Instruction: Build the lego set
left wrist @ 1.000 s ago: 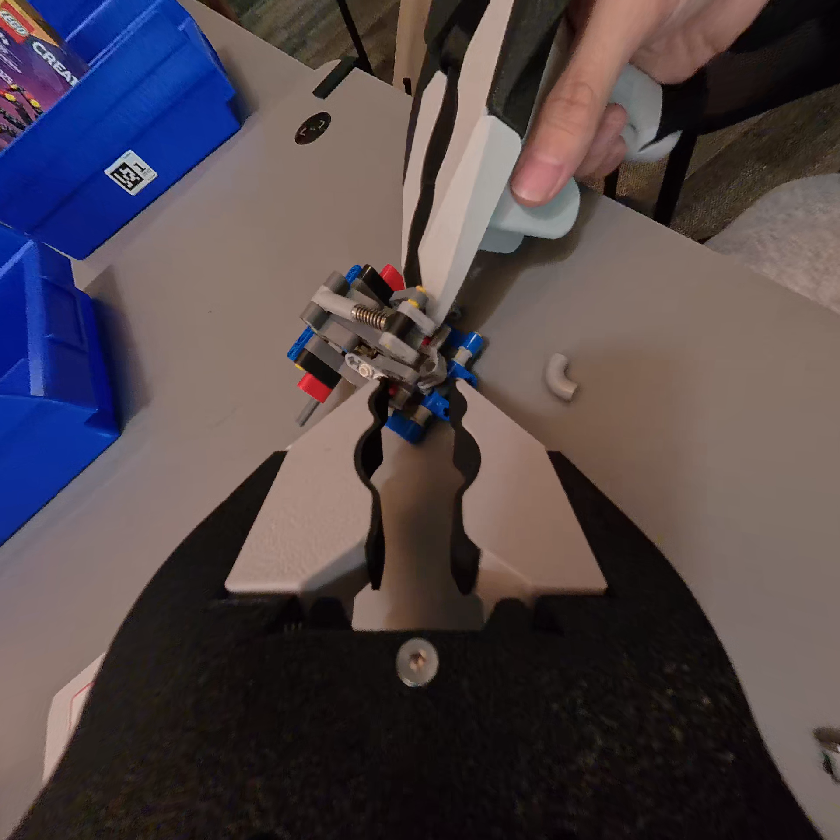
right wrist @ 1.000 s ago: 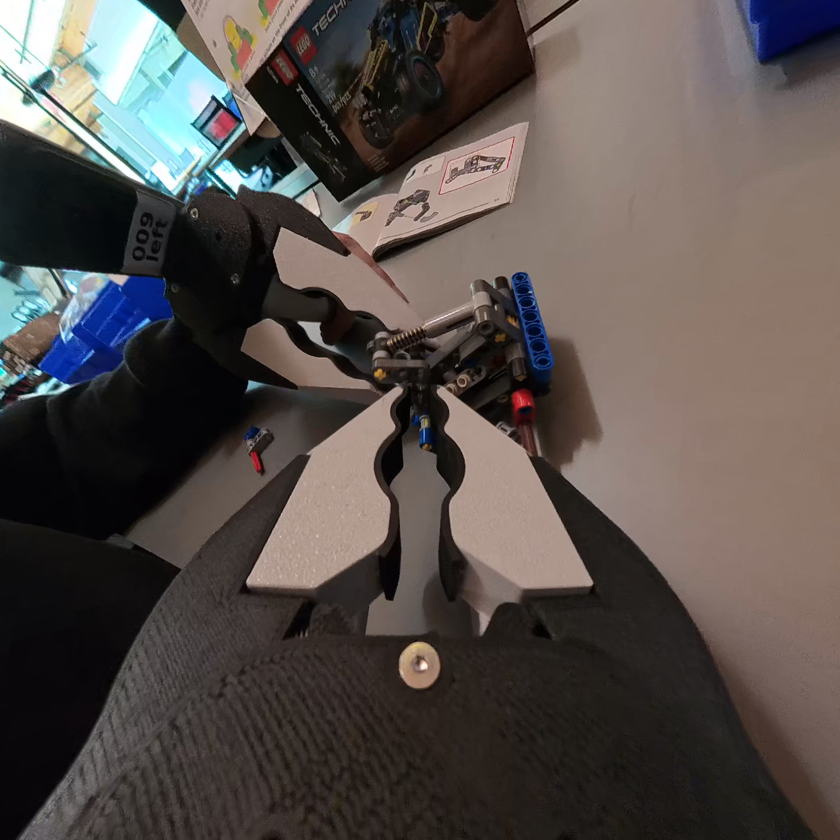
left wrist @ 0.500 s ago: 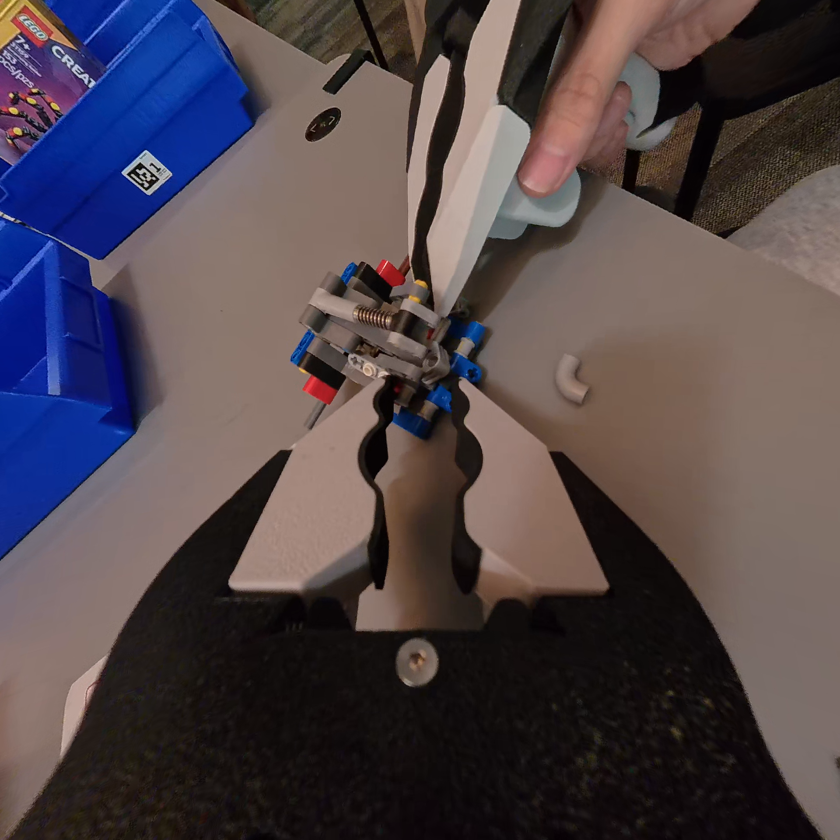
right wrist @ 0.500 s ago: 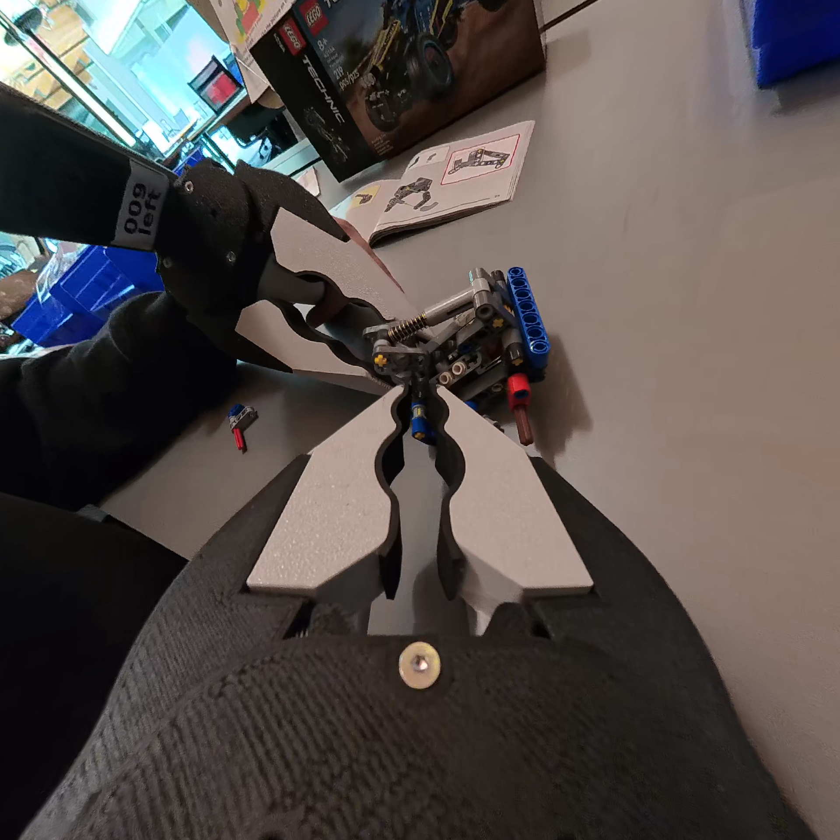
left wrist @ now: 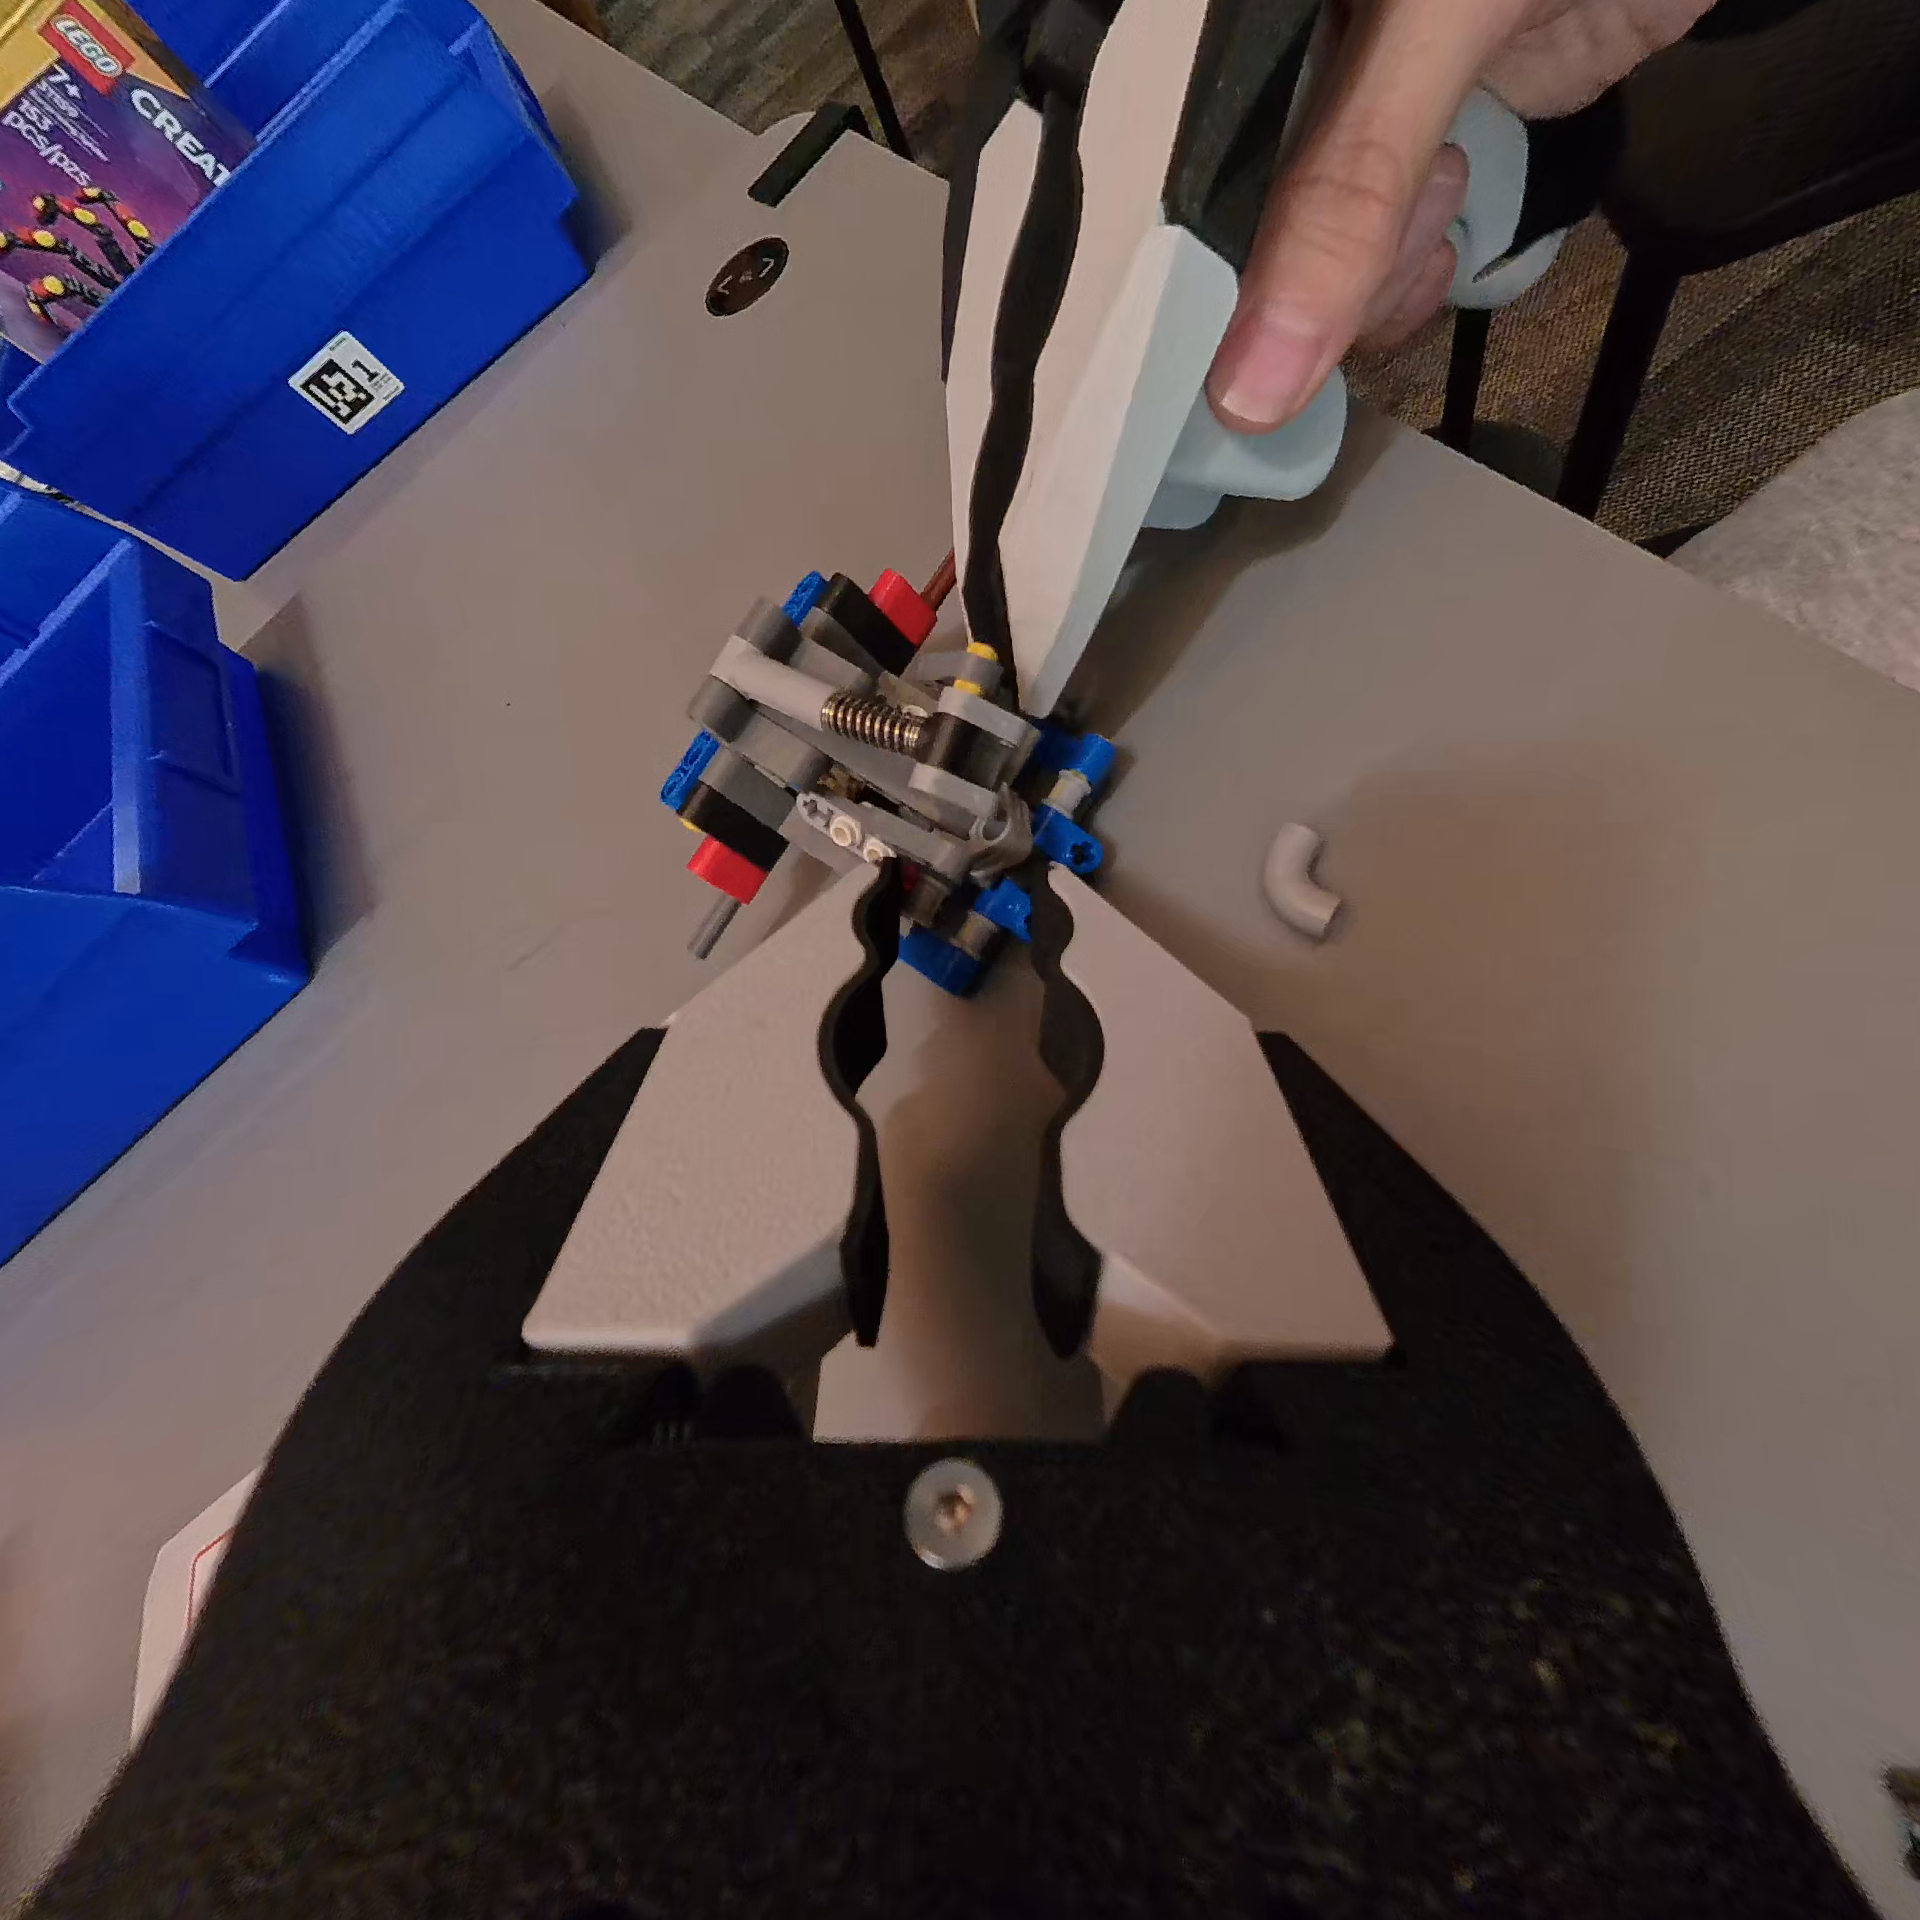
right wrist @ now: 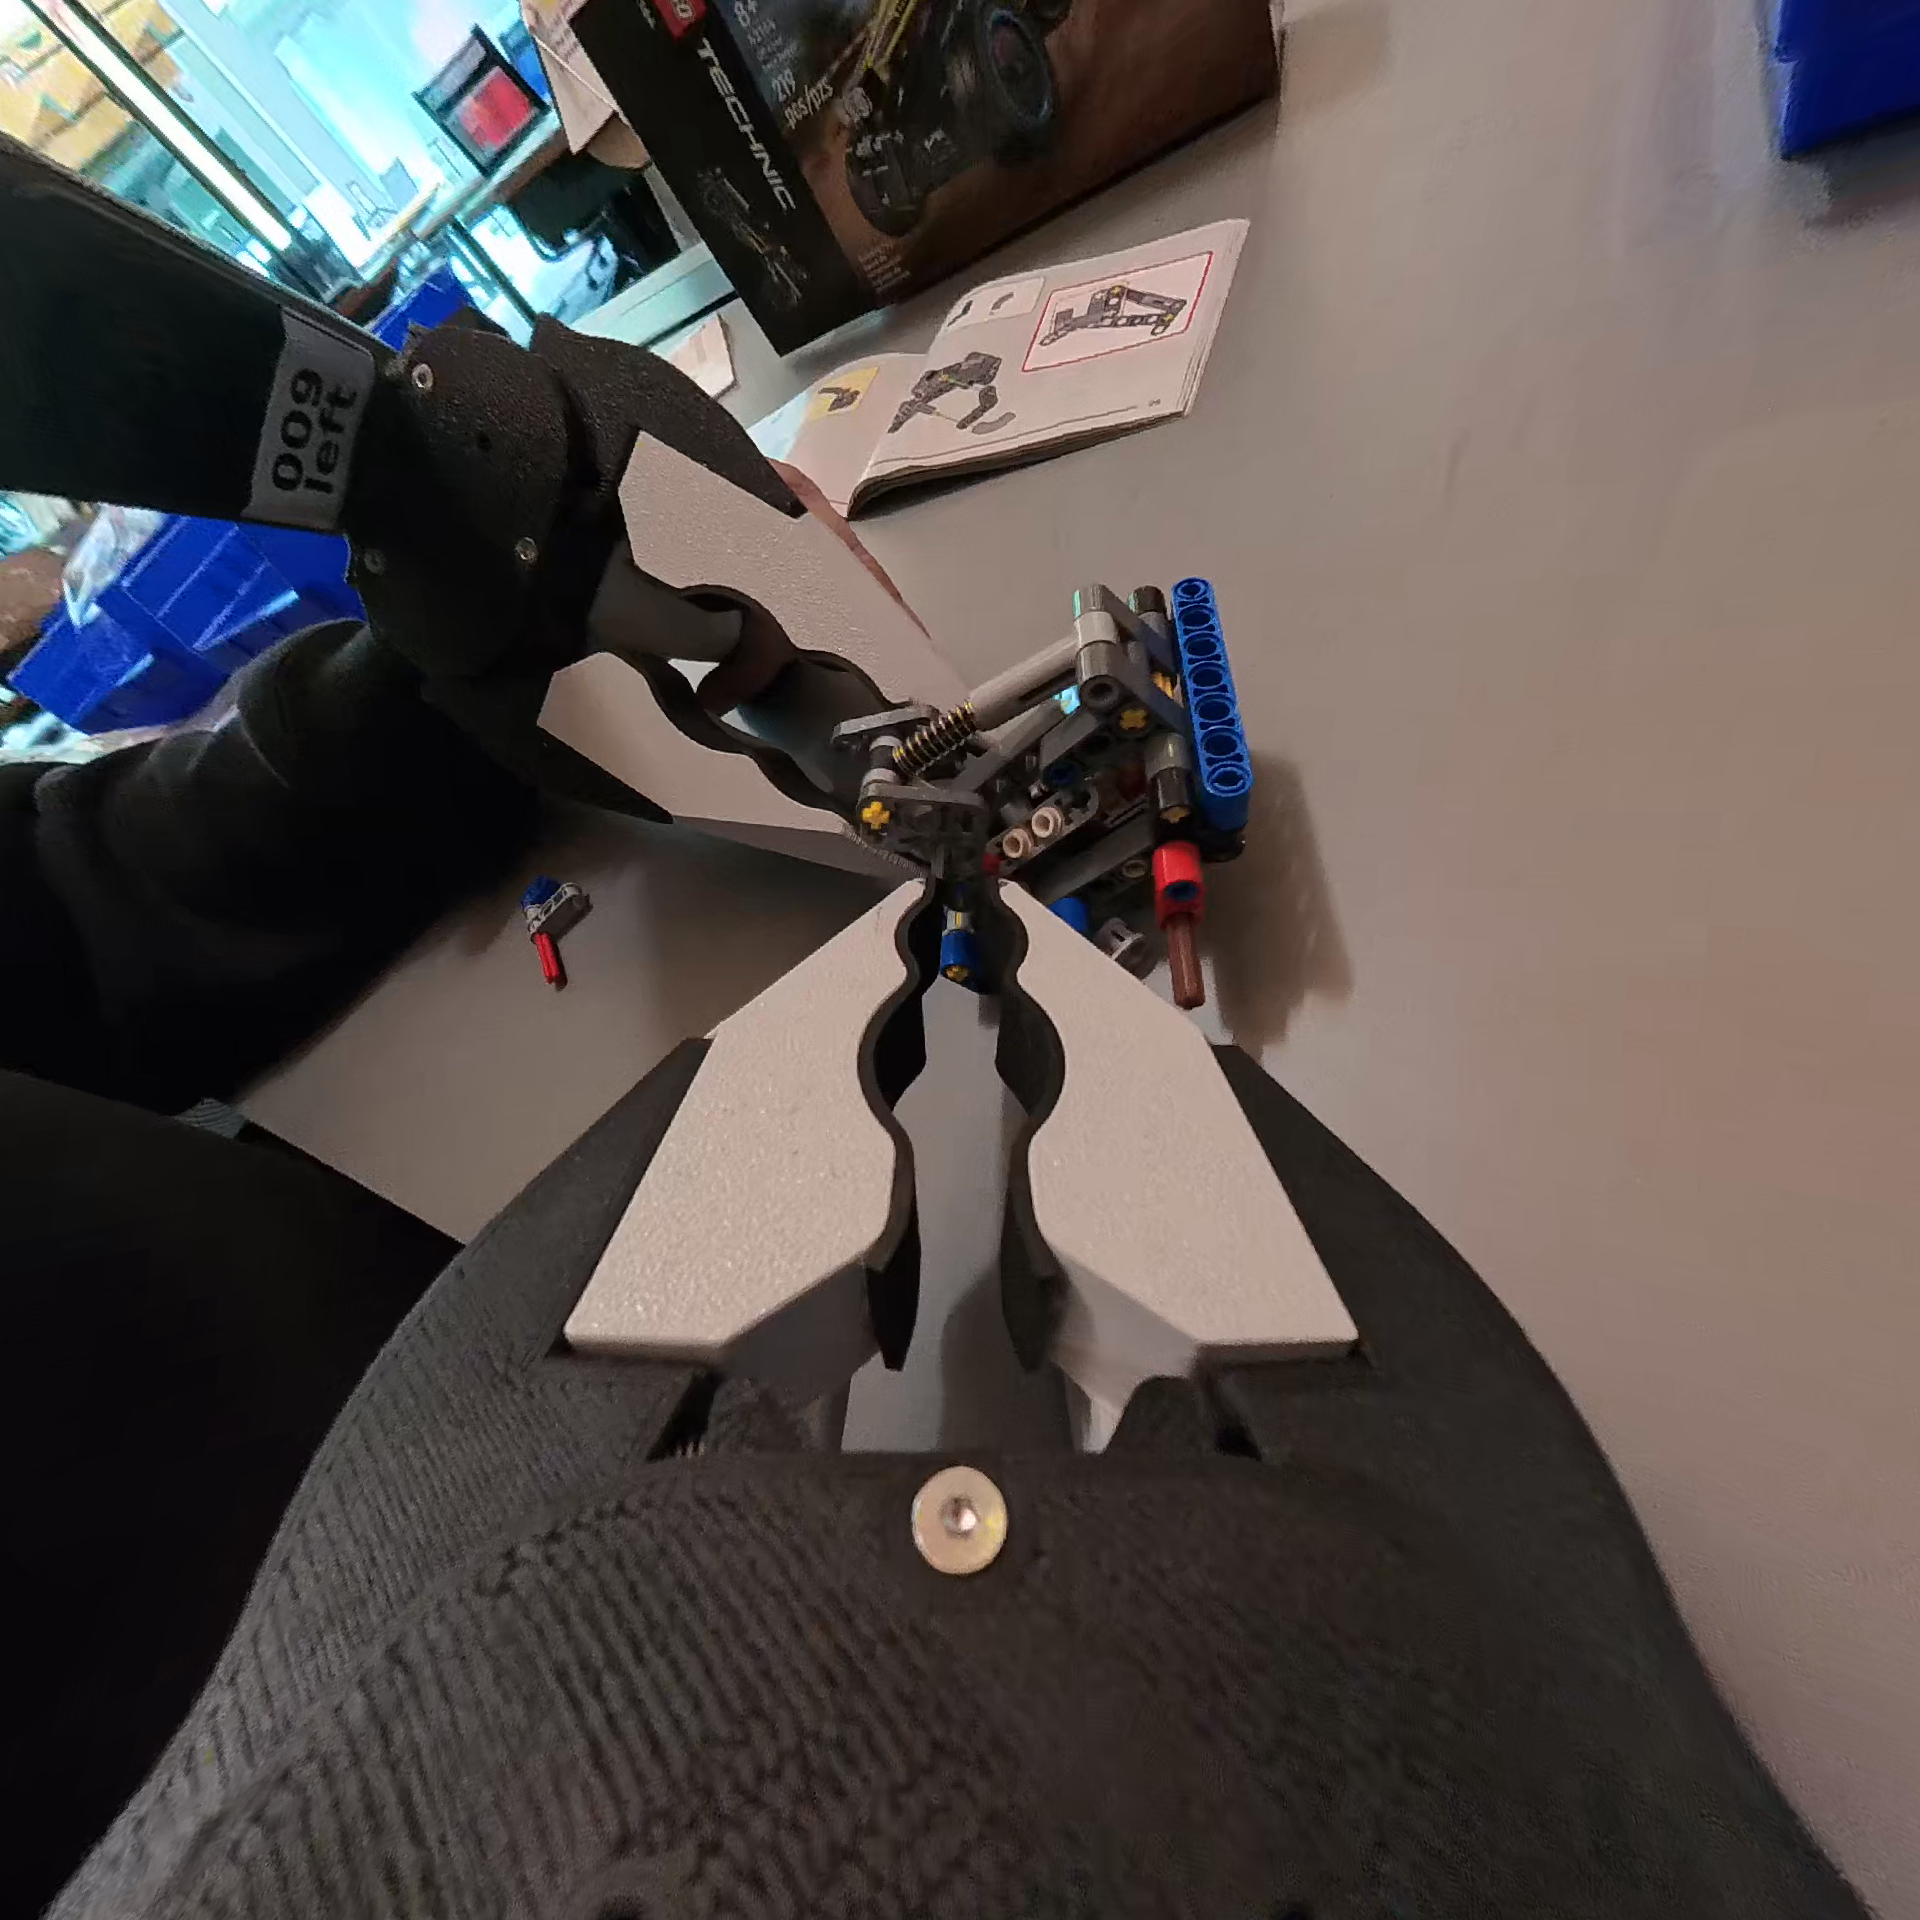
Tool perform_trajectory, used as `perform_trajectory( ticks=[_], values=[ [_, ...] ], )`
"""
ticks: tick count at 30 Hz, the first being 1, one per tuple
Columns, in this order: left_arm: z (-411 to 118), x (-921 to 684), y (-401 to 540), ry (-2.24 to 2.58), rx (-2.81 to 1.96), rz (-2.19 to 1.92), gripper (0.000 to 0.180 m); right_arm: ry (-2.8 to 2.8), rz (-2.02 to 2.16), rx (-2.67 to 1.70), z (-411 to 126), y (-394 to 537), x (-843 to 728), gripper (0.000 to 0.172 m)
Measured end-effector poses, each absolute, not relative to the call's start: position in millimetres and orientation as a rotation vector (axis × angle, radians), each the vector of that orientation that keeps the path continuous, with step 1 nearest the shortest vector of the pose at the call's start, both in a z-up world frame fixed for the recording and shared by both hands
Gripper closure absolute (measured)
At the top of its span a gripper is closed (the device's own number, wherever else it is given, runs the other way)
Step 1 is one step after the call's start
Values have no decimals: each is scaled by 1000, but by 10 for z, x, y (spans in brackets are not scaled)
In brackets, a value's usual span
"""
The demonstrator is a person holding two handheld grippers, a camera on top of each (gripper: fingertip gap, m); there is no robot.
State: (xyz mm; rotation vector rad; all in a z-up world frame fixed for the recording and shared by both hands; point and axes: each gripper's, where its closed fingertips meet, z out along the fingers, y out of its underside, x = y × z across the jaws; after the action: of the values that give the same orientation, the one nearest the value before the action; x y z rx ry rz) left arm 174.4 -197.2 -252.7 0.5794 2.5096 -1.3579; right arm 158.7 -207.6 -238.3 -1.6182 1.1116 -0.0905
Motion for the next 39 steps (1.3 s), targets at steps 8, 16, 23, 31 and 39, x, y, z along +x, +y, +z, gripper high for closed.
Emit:
perform_trajectory(
  ticks=[8,16,23,31,39],
  values=[
    [-2528,1756,-1974,2509,566,-1354,159,1115,50,-1508,-2348,-2043,1567,167],
    [-2530,1771,-1975,2512,548,-1348,159,1147,26,-1495,-2367,-2064,1603,167],
    [-2532,1805,-1975,2543,493,-1346,159,1203,39,-1437,-2373,-2067,1651,167],
    [-2533,1847,-1958,2586,424,-1354,160,1201,-54,-1479,-2382,-2052,1693,167],
    [-2529,1845,-1952,2599,415,-1367,162,1161,-114,-1543,-2384,-2065,1694,167]
  ],
)
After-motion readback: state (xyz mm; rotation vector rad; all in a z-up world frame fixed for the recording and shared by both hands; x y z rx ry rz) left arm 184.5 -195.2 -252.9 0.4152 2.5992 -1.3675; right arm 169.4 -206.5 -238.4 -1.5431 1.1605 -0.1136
